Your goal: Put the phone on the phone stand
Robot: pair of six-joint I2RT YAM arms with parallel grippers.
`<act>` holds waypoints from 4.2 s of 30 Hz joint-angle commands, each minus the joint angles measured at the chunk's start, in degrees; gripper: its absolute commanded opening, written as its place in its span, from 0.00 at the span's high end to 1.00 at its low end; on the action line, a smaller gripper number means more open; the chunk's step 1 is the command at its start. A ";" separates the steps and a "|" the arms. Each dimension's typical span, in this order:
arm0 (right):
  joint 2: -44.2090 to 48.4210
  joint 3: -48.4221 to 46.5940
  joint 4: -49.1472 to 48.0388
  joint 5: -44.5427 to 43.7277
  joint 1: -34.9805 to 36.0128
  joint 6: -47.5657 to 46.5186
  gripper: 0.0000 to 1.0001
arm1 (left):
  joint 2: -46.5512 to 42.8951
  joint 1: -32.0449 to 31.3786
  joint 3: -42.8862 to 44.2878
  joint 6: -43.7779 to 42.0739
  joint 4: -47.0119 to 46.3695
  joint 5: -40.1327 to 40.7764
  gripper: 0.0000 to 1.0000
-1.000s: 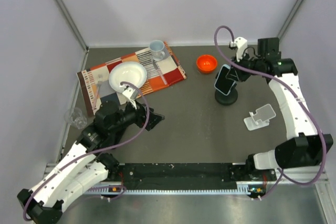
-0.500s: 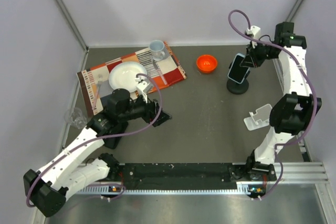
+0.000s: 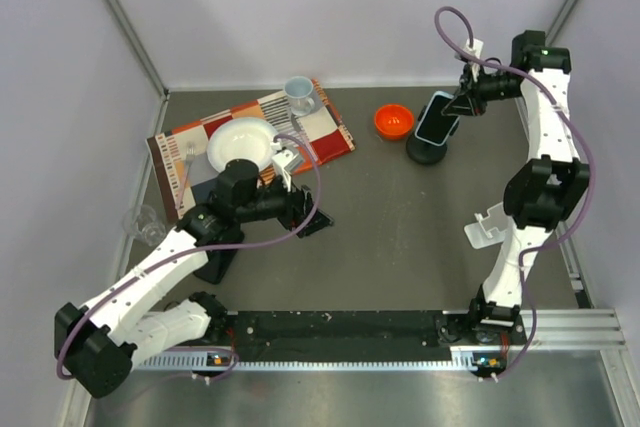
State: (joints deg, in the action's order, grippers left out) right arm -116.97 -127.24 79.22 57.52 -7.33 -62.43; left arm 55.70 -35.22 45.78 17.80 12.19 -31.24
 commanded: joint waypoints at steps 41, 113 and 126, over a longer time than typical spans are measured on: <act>-2.38 -8.90 12.98 7.26 29.47 -1.46 1.00 | -0.33 0.24 1.51 1.18 -5.59 -1.10 0.19; 31.62 54.73 -79.75 -95.05 59.28 77.91 0.01 | -13.08 0.95 -2.89 0.39 0.21 7.69 0.18; 32.51 57.11 -80.89 -85.03 54.10 78.08 0.01 | -12.72 1.12 -3.15 0.57 -0.41 6.72 0.18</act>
State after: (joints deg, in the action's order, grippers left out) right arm -86.06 -69.84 1.56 -32.01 48.82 15.59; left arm 43.38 -34.48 42.85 19.09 13.76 -24.14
